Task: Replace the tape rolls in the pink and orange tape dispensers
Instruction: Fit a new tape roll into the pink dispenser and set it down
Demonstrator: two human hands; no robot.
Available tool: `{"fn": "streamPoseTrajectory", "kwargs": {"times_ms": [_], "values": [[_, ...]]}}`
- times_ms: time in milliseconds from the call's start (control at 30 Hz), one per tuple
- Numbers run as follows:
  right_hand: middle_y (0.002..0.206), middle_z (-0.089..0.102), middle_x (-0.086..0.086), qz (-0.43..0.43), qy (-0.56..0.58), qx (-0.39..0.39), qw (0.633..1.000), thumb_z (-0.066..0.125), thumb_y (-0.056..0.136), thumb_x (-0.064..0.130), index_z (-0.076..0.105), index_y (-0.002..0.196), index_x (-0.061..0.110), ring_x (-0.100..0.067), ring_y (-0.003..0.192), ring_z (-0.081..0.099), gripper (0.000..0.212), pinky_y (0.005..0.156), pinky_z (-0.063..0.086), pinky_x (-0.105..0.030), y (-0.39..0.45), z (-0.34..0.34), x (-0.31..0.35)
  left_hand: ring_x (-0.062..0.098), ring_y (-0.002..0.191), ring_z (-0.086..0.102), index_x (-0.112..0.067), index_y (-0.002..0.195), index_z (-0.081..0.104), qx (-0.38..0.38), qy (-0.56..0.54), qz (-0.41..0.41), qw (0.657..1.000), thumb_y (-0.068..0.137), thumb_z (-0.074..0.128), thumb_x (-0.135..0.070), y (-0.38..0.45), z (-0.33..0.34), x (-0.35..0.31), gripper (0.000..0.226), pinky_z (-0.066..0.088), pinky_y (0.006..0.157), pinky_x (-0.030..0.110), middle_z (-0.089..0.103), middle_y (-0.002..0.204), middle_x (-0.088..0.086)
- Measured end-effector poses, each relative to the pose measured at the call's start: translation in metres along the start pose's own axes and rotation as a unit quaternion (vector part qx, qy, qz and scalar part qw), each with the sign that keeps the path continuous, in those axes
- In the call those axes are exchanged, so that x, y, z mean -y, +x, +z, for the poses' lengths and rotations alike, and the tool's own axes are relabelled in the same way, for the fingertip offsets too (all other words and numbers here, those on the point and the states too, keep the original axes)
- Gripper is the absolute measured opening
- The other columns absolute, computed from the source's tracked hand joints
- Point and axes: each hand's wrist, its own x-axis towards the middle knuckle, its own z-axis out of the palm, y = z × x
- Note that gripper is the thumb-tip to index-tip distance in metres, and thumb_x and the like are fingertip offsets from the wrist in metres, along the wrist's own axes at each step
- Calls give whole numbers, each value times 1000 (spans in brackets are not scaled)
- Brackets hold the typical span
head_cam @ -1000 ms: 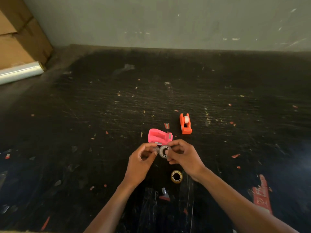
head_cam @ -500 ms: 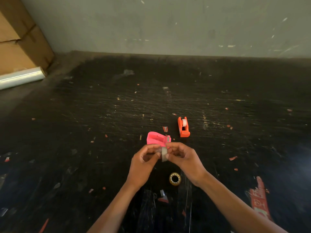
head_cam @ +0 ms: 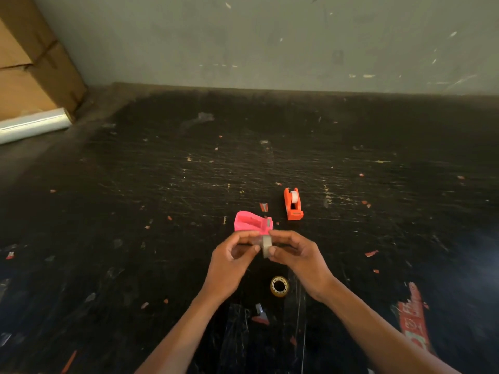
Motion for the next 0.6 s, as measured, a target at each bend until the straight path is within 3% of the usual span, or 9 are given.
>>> {"fn": "streamPoseTrajectory", "kwargs": {"times_ms": [233,333,500,600], "values": [[115,72,4,-30,-17,-4,999,65,88,-6,67,119,13,-13,112,66,37,90,56,-27,1,-2,5,0,101,69,-26,113,69,2,53,15,998,89,72,-13,2,-1,1,27,54,89,19,74,105,-15],[119,70,-2,-29,-8,-1,1000,64,89,-6,66,122,12,-16,114,66,38,92,56,-32,0,-1,4,0,102,69,-25,114,69,-3,57,15,998,89,72,-14,2,1,2,27,56,90,22,74,107,-12],[119,70,-3,-14,-1,10,1000,63,89,-5,68,119,17,-17,114,65,38,94,56,-36,-1,-1,4,-6,99,67,-26,113,71,-8,107,32,994,88,73,-13,2,4,2,27,51,86,12,73,104,-16],[119,70,-5,-6,16,12,1000,62,90,-4,68,119,17,-19,114,66,37,93,57,-36,0,-1,5,-4,99,67,-32,108,70,-15,107,50,993,87,74,-12,1,5,0,29,53,86,14,72,103,-17]]}}
